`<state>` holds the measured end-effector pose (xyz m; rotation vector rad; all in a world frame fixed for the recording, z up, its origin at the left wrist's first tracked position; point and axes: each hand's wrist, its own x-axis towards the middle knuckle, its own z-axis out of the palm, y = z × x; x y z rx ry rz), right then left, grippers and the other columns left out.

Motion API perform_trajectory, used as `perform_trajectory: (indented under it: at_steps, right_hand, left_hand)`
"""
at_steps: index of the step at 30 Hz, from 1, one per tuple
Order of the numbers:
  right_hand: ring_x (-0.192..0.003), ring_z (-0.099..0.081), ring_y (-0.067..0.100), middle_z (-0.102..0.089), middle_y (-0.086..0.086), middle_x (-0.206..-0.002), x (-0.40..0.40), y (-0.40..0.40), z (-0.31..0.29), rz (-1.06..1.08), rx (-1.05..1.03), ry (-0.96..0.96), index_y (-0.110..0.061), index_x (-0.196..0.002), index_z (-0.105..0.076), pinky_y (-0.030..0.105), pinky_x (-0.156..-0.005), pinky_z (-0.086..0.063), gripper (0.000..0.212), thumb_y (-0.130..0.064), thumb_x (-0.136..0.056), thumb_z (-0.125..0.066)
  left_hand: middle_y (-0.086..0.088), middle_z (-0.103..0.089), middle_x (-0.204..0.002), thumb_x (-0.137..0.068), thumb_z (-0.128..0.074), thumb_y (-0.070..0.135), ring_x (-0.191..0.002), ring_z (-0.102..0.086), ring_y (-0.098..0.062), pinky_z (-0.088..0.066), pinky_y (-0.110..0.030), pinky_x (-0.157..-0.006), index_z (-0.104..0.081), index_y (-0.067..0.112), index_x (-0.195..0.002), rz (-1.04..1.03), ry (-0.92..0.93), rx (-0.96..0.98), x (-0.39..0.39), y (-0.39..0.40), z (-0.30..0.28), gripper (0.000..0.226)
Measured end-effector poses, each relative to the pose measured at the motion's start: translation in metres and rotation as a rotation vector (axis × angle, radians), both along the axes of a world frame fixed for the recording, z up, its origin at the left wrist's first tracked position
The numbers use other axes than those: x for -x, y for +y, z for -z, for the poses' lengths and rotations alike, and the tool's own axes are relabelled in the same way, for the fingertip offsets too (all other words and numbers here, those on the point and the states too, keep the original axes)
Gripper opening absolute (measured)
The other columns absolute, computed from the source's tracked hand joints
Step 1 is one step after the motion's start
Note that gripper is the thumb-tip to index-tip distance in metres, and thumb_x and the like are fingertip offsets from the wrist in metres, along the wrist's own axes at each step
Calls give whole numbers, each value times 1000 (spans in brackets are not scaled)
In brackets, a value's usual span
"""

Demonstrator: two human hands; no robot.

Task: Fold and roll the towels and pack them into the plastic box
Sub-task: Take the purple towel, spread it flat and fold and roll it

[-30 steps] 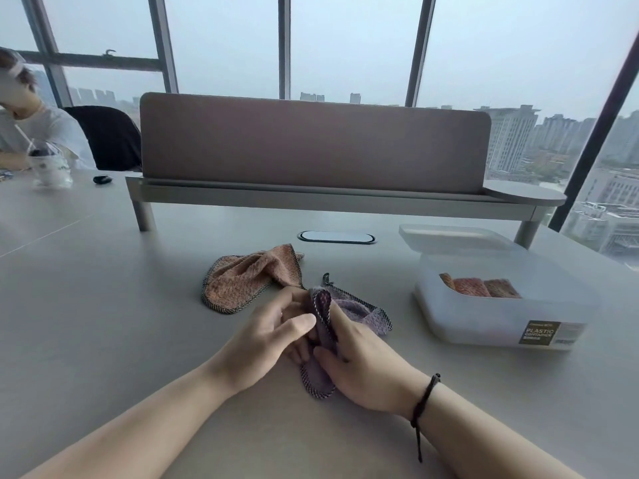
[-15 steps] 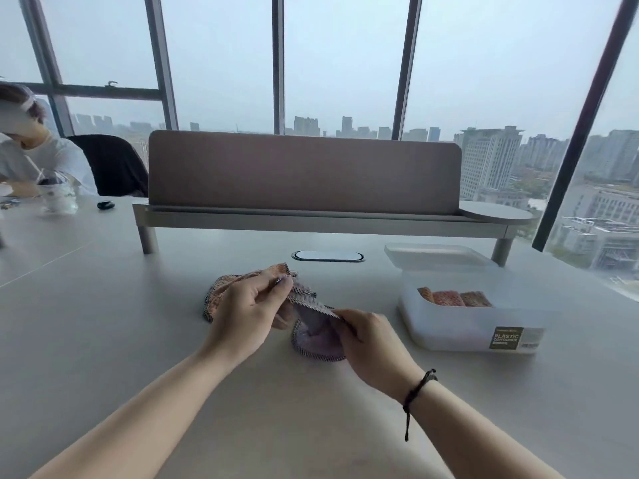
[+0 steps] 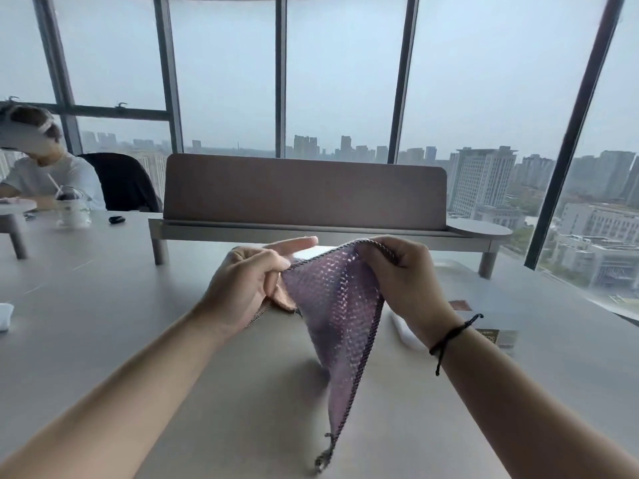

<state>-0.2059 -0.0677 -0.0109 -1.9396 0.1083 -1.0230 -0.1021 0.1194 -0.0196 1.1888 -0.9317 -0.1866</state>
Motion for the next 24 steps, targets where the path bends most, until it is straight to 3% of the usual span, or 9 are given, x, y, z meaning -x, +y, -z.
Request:
perform_trajectory:
  at_steps: [3, 6, 8, 10, 12, 14, 16, 20, 24]
  right_hand:
    - [-63, -49, 8, -58, 0, -68, 7, 6, -13, -45, -95, -34, -3, -78, -71, 26, -59, -40, 24, -23, -91, -67]
    - [-63, -48, 11, -56, 2, -68, 11, 10, -17, -89, -134, -30, 0, -78, -69, 28, -61, -40, 27, -24, -91, -68]
    - [-63, -45, 12, -53, 3, -67, 11, 11, -15, -112, -157, -36, 4, -78, -66, 28, -61, -38, 31, -24, -91, -69]
    - [-63, -41, 14, -49, 5, -67, 12, 11, -14, -127, -175, -50, 8, -78, -63, 29, -60, -35, 36, -26, -91, -69]
    - [-66, -37, 18, -44, 7, -69, 14, 9, -13, -137, -215, -63, 13, -82, -59, 31, -60, -31, 43, -28, -90, -69]
    - [-68, -35, 21, -43, 8, -73, 17, 6, -14, -148, -276, -79, 15, -83, -56, 35, -62, -29, 52, -34, -87, -71]
    - [-71, -38, 21, -46, 9, -76, 18, 2, -17, -167, -349, -88, 15, -82, -56, 38, -66, -31, 58, -40, -81, -74]
    - [-75, -55, 23, -63, 13, -83, 23, -8, -22, -257, -508, -76, 10, -93, -67, 35, -69, -47, 33, -21, -85, -74]
    - [-68, -64, 20, -68, 10, -81, 35, -11, -31, -521, -572, 19, 6, -99, -66, 27, -65, -57, 25, -15, -85, -68]
  left_hand:
    - [-10, -71, -73, -69, -51, 2, -82, -66, -15, -41, -31, -67, -44, 4, -33, 111, -12, -36, 9, 6, -5, 37]
    - [-11, -60, -73, -68, -63, 17, -63, -48, -20, -27, -33, -53, -51, 6, -39, 87, -69, -61, 11, 10, -11, 33]
    - [-10, -55, -73, -70, -69, 21, -59, -39, -27, -23, -39, -52, -53, 8, -44, 62, -95, -58, 8, 15, -15, 33]
    - [-5, -56, -73, -71, -75, 20, -62, -46, -26, -34, -34, -53, -58, 13, -49, 48, -128, -60, 5, 21, -21, 28]
    - [1, -59, -72, -68, -83, 11, -67, -53, -13, -45, -21, -61, -65, 15, -59, 7, -163, -76, 4, 27, -26, 21]
    - [2, -63, -77, -68, -84, 4, -73, -57, -11, -50, -19, -69, -70, 14, -82, -53, -168, -132, 3, 32, -31, 22]
    - [0, -69, -88, -75, -76, 0, -84, -63, -16, -55, -25, -73, -68, 17, -109, -85, -114, -221, -3, 36, -34, 39]
    - [-10, -70, -97, -90, -64, -2, -93, -59, -27, -44, -42, -83, -59, 24, -130, -34, 40, -318, -12, 47, -40, 48]
    - [-12, -70, -108, -92, -63, 0, -84, -56, -19, -43, -23, -60, -55, 29, -135, 187, 46, -622, -15, 60, -51, 52]
